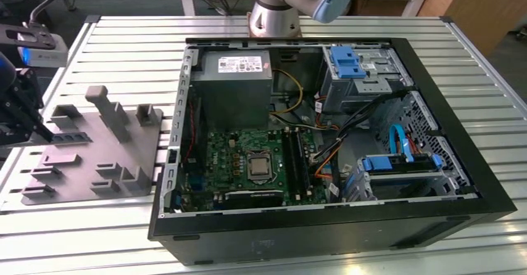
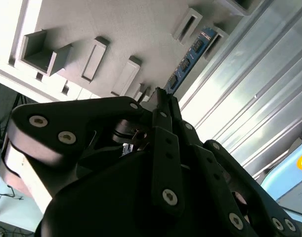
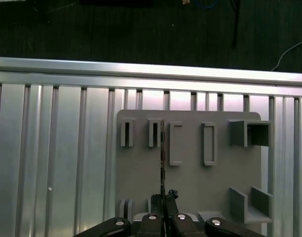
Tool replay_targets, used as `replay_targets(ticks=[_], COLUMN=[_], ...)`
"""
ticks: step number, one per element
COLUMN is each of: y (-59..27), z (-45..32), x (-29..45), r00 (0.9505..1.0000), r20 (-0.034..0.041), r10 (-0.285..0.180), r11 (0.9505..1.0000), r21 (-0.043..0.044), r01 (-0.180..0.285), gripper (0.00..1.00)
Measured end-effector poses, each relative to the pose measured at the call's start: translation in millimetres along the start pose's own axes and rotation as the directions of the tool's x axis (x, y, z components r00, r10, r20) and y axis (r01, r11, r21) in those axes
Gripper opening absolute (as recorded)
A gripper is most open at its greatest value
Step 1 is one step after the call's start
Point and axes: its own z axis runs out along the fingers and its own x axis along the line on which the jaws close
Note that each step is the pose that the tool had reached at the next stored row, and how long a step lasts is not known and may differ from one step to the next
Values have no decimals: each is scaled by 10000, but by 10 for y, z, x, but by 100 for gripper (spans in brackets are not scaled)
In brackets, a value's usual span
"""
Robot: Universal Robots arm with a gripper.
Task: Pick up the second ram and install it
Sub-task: 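Pick up the second ram and move it above second insertion slot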
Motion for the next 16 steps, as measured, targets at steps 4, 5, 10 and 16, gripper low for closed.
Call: replay_targets(ticks=[4,5,10,16], y=[2,3,6,9], z=[-71,-86,-177,-269], x=[-4,-5,-9,-14], r00=[10000,10000,10000,10000], r20=[6,11,32,71], r10=[-1,-1,-1,-3], r11=[10000,10000,10000,10000], r21=[0,1,2,2], r01=[1,1,1,3], gripper=[14,14,14,14])
